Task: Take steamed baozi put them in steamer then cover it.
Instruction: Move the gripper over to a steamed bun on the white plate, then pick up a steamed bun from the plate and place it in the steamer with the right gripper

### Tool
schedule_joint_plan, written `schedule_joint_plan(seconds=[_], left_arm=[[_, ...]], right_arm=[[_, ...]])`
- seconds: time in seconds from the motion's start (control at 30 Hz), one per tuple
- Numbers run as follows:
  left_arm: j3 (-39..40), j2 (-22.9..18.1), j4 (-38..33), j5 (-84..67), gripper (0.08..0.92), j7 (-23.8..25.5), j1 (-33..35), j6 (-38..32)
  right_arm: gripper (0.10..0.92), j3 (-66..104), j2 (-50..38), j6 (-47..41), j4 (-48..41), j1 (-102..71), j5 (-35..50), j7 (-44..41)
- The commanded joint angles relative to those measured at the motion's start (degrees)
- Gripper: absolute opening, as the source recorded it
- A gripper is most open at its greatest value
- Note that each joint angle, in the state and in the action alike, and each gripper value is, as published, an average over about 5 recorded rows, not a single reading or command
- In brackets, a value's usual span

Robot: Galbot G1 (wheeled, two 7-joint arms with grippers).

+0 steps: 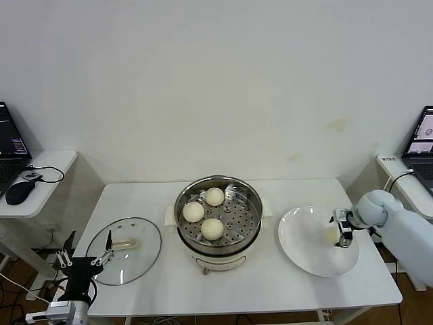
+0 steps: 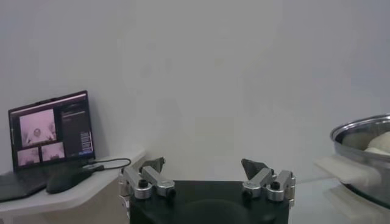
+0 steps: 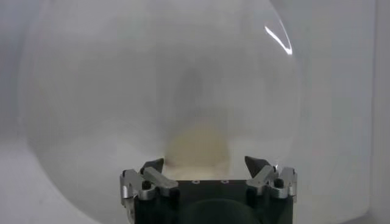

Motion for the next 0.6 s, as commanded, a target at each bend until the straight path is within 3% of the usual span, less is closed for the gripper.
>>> schedule_joint_plan(seconds=[0.03, 0.6], left_arm=[[-0.1, -0.1, 0.3, -0.1, 0.823, 0.0, 0.1, 0.0], [-0.2, -0.2, 0.0, 0.0, 0.823, 0.0, 0.4, 0.0]], right_arm=[[0.812, 1.0, 2.3, 0.1, -2.4, -0.2, -2.3, 0.2], [0.611, 0.7, -0.1, -1.1, 0.3, 0.5, -2.0, -3.8]])
